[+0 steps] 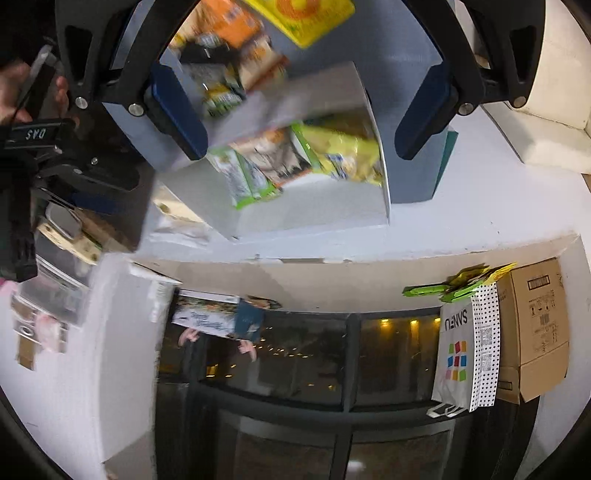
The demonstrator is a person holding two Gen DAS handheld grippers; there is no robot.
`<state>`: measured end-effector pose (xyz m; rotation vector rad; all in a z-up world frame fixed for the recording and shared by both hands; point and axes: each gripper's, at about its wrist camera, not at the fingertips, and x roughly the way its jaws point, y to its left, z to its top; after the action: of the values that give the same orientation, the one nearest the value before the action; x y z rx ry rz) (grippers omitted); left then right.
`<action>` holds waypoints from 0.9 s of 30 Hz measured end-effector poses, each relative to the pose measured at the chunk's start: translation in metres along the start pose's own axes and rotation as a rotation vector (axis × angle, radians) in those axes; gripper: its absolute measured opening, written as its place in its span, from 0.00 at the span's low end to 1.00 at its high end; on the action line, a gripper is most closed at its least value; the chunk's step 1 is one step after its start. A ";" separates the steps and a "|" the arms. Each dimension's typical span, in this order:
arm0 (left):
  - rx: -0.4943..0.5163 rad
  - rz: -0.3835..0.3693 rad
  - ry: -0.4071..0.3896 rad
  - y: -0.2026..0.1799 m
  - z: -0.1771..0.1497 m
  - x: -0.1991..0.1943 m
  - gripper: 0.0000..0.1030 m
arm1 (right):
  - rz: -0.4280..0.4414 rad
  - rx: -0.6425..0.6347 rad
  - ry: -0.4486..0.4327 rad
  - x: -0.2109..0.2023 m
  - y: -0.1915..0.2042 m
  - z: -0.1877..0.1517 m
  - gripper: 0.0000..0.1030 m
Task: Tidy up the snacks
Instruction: 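Withdraw both tools from the box back over the snack pile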
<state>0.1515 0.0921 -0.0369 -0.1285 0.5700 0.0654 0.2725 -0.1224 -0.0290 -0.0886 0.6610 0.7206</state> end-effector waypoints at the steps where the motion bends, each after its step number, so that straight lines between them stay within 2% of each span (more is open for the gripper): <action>1: -0.002 0.002 -0.008 -0.002 -0.008 -0.011 1.00 | 0.005 -0.008 -0.008 -0.009 0.001 -0.007 1.00; 7: -0.058 -0.040 0.009 -0.008 -0.066 -0.058 1.00 | 0.002 -0.035 -0.058 -0.071 -0.002 -0.059 1.00; 14: -0.056 0.031 0.005 -0.017 -0.124 -0.096 1.00 | -0.019 0.002 -0.090 -0.122 -0.011 -0.129 1.00; 17: -0.060 0.020 0.020 -0.019 -0.130 -0.096 1.00 | -0.030 -0.002 -0.072 -0.128 -0.011 -0.154 1.00; 20: -0.061 0.017 0.032 -0.022 -0.131 -0.090 1.00 | 0.018 0.003 -0.021 -0.121 -0.015 -0.172 1.00; 22: -0.055 0.007 0.040 -0.025 -0.132 -0.088 1.00 | 0.035 0.008 0.026 -0.109 -0.016 -0.175 1.00; 27: -0.027 0.008 0.049 -0.030 -0.135 -0.085 1.00 | 0.060 -0.046 0.065 -0.086 0.000 -0.166 1.00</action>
<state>0.0112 0.0410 -0.1006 -0.1543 0.6189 0.0779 0.1362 -0.2214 -0.1108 -0.1351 0.7113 0.7935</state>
